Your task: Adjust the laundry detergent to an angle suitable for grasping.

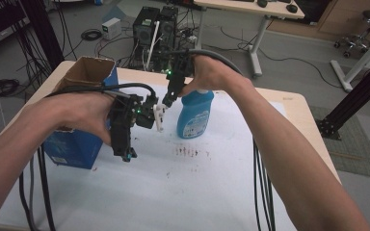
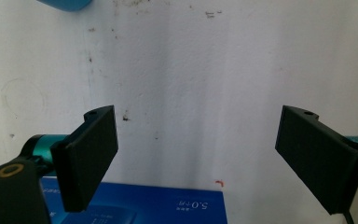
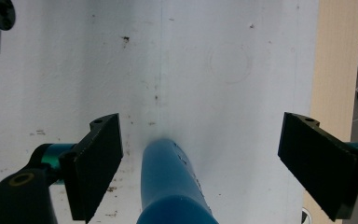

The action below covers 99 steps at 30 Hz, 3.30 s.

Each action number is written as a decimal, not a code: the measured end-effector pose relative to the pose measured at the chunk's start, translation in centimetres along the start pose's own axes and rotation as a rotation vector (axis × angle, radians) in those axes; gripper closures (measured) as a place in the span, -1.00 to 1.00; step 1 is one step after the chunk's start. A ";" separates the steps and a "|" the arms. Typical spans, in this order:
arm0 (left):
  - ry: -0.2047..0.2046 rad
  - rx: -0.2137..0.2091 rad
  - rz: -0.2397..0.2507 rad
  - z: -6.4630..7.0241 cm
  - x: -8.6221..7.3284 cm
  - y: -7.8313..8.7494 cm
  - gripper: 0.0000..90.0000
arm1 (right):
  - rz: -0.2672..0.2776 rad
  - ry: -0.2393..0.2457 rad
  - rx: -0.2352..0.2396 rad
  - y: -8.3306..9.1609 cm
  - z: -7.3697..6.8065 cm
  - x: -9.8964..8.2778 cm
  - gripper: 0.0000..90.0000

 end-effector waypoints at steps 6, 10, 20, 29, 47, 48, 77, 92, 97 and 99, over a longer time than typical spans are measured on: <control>-0.004 -0.011 -0.009 -0.1 0.2 -0.3 -0.71 | -0.007 -0.004 -0.002 0.4 -0.1 -0.5 -0.71; 0.002 -0.010 0.007 -0.1 0.3 -0.2 -0.71 | 0.021 -0.011 -0.005 1.2 -0.1 -0.5 -0.71; 0.051 -0.003 0.018 -0.4 -0.4 -0.5 -0.71 | 0.041 -0.004 -0.034 5.5 -0.7 -0.6 -0.71; 0.180 0.045 0.099 -2.6 -0.4 0.1 -0.71 | 0.061 -0.022 -0.049 10.1 -0.7 -1.1 -0.71; 0.484 0.114 0.338 -5.8 1.1 -1.0 -0.71 | 0.041 -0.006 -0.095 15.2 -1.5 -1.0 -0.71; 0.507 0.120 0.385 -6.3 1.5 -1.3 -0.71 | 0.031 -0.002 -0.098 15.3 -1.5 -1.1 -0.71; 0.674 0.216 0.709 -9.3 5.5 -7.2 -0.71 | 0.003 0.005 -0.108 14.8 -1.7 -1.0 -0.71; 0.653 0.247 0.719 -9.7 6.0 -7.9 -0.66 | 0.003 0.008 -0.110 14.6 -1.6 -0.9 -0.71; 0.654 0.241 0.750 -9.8 5.9 -7.7 -0.59 | 0.003 0.007 -0.113 14.6 -1.6 -0.9 -0.71; 0.650 0.249 0.759 -9.7 6.0 -7.6 -0.56 | 0.002 0.010 -0.114 14.6 -1.6 -0.9 -0.71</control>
Point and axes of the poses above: each handheld gripper's, and its own axes: y roughly backward along the jaws, x roughly out of its top, z roughly to its right, the point moved 3 cm from there along -y, roughly forward along the jaws, and after that the axes turned 1 degree about -x, right-handed, at the moved point
